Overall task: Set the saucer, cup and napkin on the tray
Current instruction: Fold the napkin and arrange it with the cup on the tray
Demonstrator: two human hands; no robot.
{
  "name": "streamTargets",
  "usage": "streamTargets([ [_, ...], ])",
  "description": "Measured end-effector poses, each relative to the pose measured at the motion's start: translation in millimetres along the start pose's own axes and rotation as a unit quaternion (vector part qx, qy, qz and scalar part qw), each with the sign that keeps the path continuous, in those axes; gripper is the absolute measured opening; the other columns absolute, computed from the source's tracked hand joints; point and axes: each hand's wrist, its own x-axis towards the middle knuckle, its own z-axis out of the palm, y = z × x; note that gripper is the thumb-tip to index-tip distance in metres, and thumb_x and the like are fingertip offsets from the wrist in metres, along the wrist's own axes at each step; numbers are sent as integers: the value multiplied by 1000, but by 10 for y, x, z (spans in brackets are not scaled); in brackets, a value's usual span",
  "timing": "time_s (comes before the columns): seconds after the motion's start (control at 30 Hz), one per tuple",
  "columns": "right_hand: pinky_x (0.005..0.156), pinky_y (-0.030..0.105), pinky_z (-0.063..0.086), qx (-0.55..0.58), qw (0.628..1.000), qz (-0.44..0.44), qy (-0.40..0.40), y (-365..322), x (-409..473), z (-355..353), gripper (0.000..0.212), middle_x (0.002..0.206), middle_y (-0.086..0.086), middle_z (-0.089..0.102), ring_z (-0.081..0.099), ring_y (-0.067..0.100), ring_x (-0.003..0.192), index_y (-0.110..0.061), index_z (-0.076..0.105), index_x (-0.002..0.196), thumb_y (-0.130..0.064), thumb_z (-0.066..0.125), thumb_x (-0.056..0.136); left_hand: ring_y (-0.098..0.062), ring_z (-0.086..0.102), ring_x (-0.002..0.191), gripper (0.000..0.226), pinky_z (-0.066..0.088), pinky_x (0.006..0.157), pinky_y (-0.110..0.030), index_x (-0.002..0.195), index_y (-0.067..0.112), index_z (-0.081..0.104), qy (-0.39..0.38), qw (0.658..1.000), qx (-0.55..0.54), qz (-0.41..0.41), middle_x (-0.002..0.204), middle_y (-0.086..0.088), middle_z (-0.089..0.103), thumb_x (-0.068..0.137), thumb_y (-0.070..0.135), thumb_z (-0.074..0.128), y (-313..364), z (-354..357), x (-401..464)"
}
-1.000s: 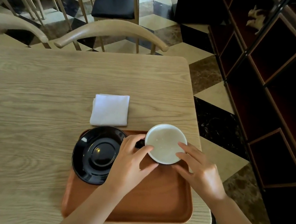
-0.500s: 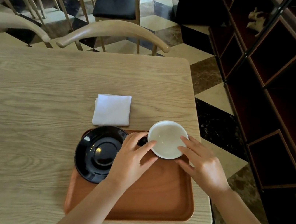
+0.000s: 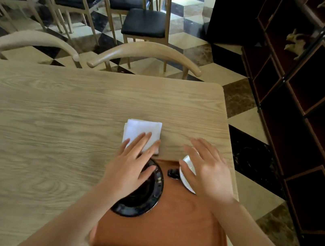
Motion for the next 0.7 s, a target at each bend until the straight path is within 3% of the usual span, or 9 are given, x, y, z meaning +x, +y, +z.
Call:
streamTargets([
  [0.13,93,48,47,32,994,53,-95,-303,472,326,45,130,16,58,52,33,121,-13,59,120,-25,68,77,-29,21,142,59,27,110,-51,146,23,22,-82,993,17,-82,155,-13,20,92,38,40,-406,-2,142],
  [0.2,106,44,33,22,978,61,-196,-382,662,513,55,150,12,33,28,27,139,-18,37,139,-28,55,88,-22,4,145,58,14,114,-47,148,29,10,-139,984,23,-105,159,-6,1,96,36,36,-571,64,227],
  [0.3,112,40,23,-39,950,56,-303,-387,860,782,58,158,6,6,6,23,144,-24,14,147,-34,41,96,-21,-1,145,52,12,115,-44,147,30,12,-189,974,37,-115,159,-4,-4,99,33,31,-739,131,377],
  [0.4,111,41,27,-54,934,58,-348,-388,922,953,57,158,8,2,6,26,143,-23,16,146,-34,41,96,-26,9,144,48,21,112,-42,145,31,23,-212,969,32,-122,158,-11,6,98,31,34,-846,201,472],
  [0.57,102,41,37,-47,934,66,-348,-383,902,1018,53,158,8,4,20,26,138,-22,24,143,-31,43,94,-31,42,119,61,34,99,-36,142,16,31,-131,962,-90,-221,131,-15,48,84,16,52,-814,284,550],
  [0.63,101,42,37,-43,935,68,-345,-384,894,1041,52,158,8,5,21,27,136,-22,25,142,-31,43,94,-31,49,109,61,39,90,-36,137,9,36,-96,942,-159,-280,118,-15,57,78,7,53,-804,313,610],
  [0.7,101,42,36,-42,937,71,-340,-385,885,1056,52,157,7,7,23,27,134,-22,27,141,-31,44,93,-30,54,97,41,39,76,-33,119,3,47,-71,896,-245,-364,99,-9,61,78,6,56,-803,281,677],
])
